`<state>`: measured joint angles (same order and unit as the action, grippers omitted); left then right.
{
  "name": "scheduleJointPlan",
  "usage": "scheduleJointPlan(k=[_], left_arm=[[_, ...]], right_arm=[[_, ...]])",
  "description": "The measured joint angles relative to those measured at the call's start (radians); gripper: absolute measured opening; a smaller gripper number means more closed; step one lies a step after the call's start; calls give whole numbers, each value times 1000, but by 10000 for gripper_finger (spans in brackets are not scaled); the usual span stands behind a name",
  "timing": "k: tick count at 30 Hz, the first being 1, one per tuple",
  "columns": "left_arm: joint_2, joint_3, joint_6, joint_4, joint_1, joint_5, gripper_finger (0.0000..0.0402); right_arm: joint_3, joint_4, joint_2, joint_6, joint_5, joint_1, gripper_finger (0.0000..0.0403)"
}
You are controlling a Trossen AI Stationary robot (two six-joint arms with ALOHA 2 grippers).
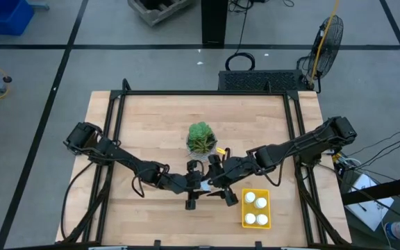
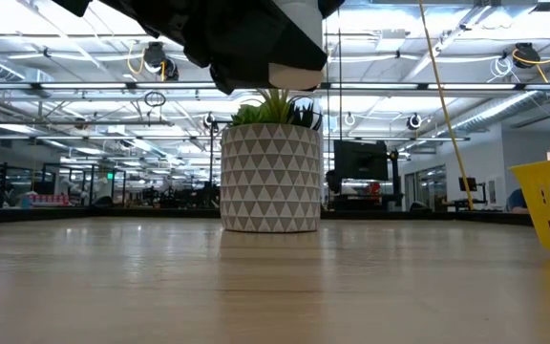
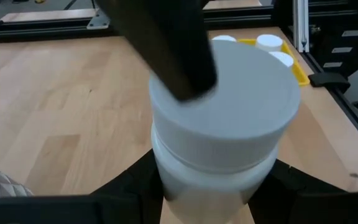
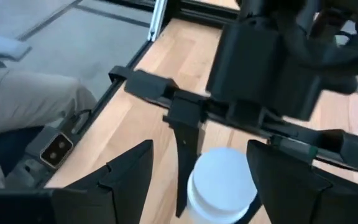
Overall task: Pick and place pill bottles into a basket
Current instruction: Put the white pill bottle into the bin
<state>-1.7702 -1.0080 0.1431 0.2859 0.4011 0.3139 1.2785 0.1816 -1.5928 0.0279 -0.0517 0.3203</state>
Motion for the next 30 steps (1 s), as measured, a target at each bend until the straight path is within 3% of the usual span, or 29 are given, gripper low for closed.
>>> scheduleJointPlan(k=[30], left_arm=[[0,0,-10,2,26,1,180]], right_arm=[[0,-42,-56,9,-5,0,254]])
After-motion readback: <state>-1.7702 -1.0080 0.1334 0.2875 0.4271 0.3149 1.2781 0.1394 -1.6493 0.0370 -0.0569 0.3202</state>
